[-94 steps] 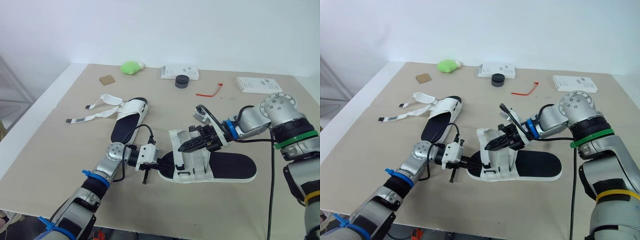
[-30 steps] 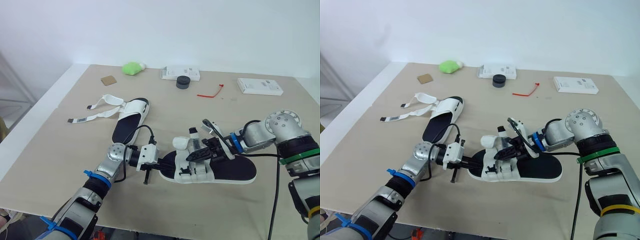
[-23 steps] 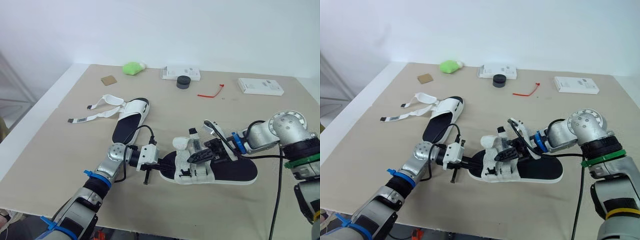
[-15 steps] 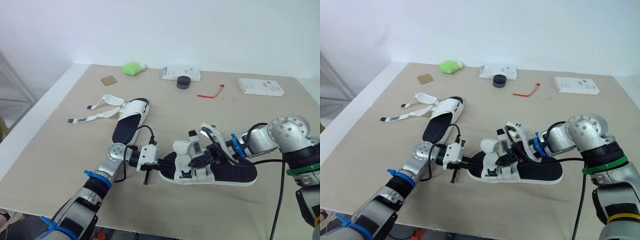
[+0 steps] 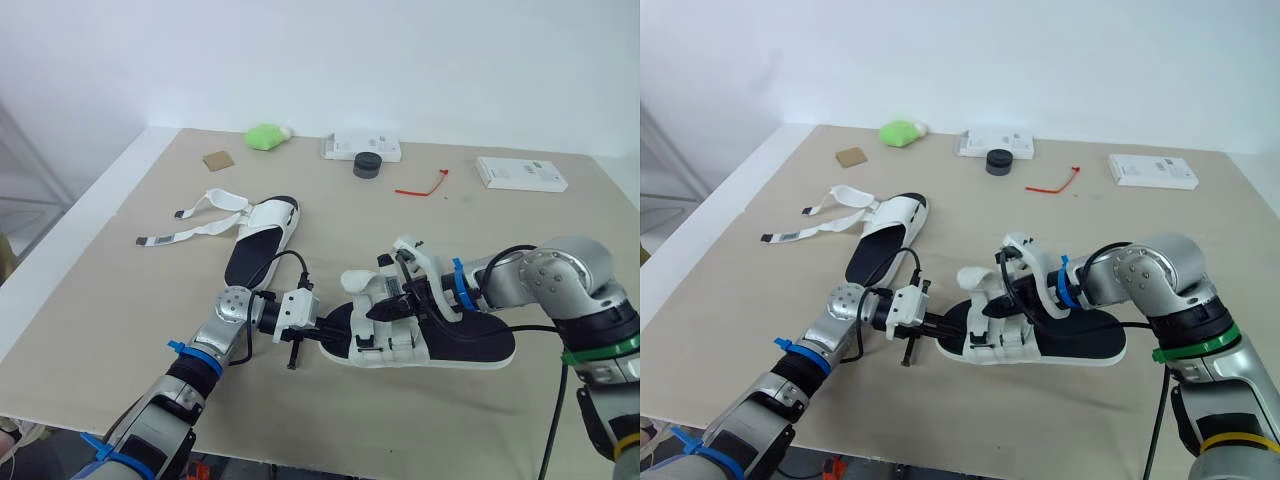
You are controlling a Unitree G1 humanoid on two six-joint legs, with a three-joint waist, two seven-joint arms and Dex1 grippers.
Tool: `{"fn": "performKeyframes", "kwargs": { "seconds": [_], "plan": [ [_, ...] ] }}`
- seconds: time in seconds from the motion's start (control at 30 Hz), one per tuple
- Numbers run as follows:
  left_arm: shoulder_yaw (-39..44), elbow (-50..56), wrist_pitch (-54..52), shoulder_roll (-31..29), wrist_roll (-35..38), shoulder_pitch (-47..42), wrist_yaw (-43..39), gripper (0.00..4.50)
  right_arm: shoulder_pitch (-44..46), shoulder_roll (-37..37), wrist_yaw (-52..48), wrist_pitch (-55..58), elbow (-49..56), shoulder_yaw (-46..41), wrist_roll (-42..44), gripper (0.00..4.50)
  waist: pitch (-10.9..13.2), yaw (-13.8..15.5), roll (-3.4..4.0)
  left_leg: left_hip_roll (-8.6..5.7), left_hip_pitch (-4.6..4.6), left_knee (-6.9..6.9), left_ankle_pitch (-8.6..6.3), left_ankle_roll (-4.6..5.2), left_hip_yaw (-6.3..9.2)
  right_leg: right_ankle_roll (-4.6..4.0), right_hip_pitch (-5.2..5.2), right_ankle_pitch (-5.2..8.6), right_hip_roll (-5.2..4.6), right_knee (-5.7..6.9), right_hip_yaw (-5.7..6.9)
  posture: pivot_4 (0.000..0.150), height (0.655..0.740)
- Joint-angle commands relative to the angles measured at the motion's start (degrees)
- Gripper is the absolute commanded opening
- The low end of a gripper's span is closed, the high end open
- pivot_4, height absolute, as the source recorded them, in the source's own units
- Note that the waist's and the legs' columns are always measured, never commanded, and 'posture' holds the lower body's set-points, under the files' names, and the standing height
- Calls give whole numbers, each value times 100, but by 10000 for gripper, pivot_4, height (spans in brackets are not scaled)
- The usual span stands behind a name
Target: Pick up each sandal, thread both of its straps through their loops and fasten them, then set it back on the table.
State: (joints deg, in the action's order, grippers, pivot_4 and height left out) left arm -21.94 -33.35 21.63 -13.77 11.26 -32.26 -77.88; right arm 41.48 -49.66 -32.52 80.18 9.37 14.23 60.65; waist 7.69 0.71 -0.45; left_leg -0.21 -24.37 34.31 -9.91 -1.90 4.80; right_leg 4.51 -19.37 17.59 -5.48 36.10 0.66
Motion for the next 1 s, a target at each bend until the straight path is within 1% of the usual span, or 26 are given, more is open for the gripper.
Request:
{"fn": "performKeyframes", "kwargs": {
  "seconds": [0.03,0.2,0.3,0.47,0.57,0.6,0.67,0.83,1.0],
  "plan": [
    [-548,-959,-332,-164,-848,511,20,0,-97,-423,-932,-411,825,-498,51,637,3,0,0,-2,-1,0,0,-1,-1,4,0,2,-1,0,0,1500,7400],
    [-537,-942,-359,-186,-835,497,0,0,-230,-657,-1502,-534,997,-480,-169,637,8,-3,-15,0,2,0,-1,-2,-4,5,3,2,0,0,4,1500,7400],
    [-538,-914,-388,-196,-824,487,-16,0,-184,-622,-1541,-439,792,-400,-404,637,10,-4,-16,-1,2,1,-2,-3,-1,6,1,1,-6,0,-4,1500,7400],
    [-542,-870,-416,-196,-819,480,-37,0,477,15,-1390,629,-66,-888,37,637,15,-4,-5,-1,4,0,-2,-4,-1,0,-1,-2,-7,0,-7,1500,7400],
    [-539,-870,-434,-191,-812,474,-43,0,982,390,-1165,1191,-902,-1185,342,637,8,-6,9,-1,5,0,-1,-2,2,-10,0,-8,-4,0,-7,1500,7400],
    [-538,-867,-439,-189,-810,474,-42,0,1040,399,-1083,1232,-1061,-1156,430,637,7,-3,10,-3,4,0,0,-1,3,-17,0,-12,-4,0,-7,1500,7400],
    [-536,-863,-444,-189,-809,475,-38,0,1032,347,-945,1232,-1148,-1054,574,637,2,-2,-15,-3,3,0,0,-1,4,-16,2,-10,-4,0,-2,1500,7400],
    [-520,-883,-434,-212,-811,476,-32,0,751,14,-698,1232,-1022,-583,878,637,4,-3,-14,-4,2,-2,-1,-2,5,-16,1,-5,-6,0,-5,1500,7400],
    [-519,-900,-428,-217,-816,469,-28,0,639,-92,-362,1232,-1134,-270,994,637,6,-7,1,-3,3,-1,0,-1,3,-5,-2,-4,-6,0,-8,1500,7400]
  ]
}}
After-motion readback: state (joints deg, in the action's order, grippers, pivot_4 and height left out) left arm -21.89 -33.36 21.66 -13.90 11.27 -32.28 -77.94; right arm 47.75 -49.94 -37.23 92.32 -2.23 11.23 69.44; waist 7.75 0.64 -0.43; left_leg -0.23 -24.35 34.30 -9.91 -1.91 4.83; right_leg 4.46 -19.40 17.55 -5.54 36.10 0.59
